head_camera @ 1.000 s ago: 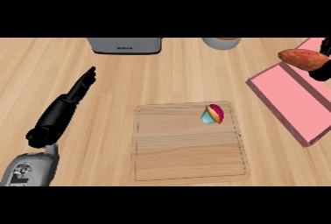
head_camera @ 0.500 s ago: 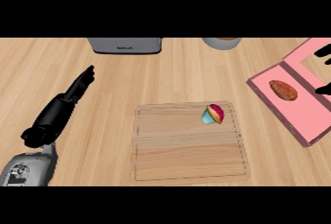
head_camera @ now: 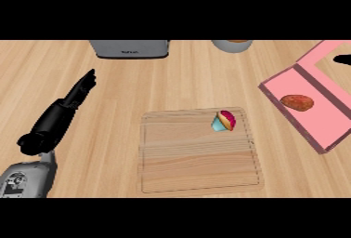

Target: Pick the sweet potato from the cutting board and place it in the cardboard box

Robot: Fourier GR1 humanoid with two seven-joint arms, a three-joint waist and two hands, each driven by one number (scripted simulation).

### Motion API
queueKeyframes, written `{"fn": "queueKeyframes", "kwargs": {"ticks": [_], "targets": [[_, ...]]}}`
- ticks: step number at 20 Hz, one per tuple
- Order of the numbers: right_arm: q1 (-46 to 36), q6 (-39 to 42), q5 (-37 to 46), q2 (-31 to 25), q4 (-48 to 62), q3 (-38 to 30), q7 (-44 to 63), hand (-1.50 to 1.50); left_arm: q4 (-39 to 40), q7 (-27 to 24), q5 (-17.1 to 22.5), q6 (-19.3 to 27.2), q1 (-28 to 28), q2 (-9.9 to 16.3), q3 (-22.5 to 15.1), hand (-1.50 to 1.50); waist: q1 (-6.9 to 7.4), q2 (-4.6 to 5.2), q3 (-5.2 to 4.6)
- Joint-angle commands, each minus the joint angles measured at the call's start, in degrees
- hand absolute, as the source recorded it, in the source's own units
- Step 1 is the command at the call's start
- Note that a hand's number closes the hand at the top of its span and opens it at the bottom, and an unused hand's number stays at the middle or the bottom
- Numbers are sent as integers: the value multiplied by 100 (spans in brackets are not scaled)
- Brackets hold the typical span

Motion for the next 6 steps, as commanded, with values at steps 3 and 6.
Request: {"fn": "queueKeyframes", "kwargs": {"ticks": [3, 6], "targets": [[49, -358, -931, -380, 545, -1073, -31, -150, -139, -80, -134, 89, 87, -122, -145, 0, 102, 37, -3], [414, -242, -1151, -887, 845, -1313, -489, -150, 239, -217, -88, -7, -95, 12, 12, 0, 75, 61, -3]]}}
